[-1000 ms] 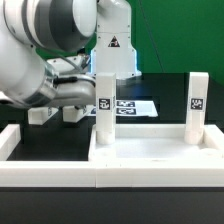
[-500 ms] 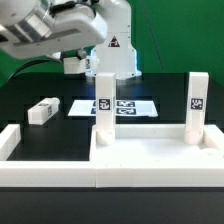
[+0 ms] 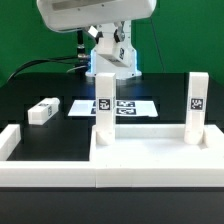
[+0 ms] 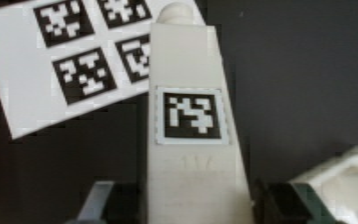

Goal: Assemble desk

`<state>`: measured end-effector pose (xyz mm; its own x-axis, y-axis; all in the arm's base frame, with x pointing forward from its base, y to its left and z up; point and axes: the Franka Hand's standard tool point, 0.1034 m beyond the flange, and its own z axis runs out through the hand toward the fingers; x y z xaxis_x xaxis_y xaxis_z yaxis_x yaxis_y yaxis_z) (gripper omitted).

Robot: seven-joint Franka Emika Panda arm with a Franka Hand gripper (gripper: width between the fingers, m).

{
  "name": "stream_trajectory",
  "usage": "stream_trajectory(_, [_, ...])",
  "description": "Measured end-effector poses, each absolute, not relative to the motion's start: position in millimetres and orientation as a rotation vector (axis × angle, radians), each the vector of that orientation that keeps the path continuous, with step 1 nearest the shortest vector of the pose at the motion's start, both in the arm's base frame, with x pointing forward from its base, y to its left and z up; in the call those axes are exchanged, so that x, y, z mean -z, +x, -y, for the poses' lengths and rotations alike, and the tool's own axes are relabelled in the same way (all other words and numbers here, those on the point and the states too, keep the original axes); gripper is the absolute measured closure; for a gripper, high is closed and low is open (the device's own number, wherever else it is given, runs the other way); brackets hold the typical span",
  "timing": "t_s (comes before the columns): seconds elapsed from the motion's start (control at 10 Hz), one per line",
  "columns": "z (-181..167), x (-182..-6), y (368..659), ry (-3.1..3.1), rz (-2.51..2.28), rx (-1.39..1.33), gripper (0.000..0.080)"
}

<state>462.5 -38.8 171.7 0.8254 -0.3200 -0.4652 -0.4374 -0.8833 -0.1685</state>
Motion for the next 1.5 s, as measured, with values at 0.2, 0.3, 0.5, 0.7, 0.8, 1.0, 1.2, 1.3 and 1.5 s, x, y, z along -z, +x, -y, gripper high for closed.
stream_trajectory(0.2, [34, -172.5, 473, -2.805, -0.624, -0.455, 0.0514])
stream_trajectory(0.3, [19, -180.8, 490, -2.862, -0.600, -0.372, 0.0514])
stream_trajectory(0.5, [11, -200.4, 533, -2.920, -0.620, -0.135, 0.0514])
stream_trajectory(0.7, [-3, -210.4, 558, -2.988, -0.588, 0.090, 0.0514])
stream_trajectory(0.8, [-3, -208.6, 560, -2.980, -0.596, 0.213, 0.0514])
stream_trajectory(1.0, [-8, -206.5, 562, -2.961, -0.609, 0.372, 0.0514])
stream_trajectory(1.2, [-32, -207.5, 579, -2.931, -0.560, 0.673, 0.0514])
stream_trajectory(1.3, [-52, -203.6, 589, -2.910, -0.537, 0.734, 0.0514])
stream_trajectory(1.5, [-106, -194.7, 602, -2.821, -0.477, 0.880, 0.0514])
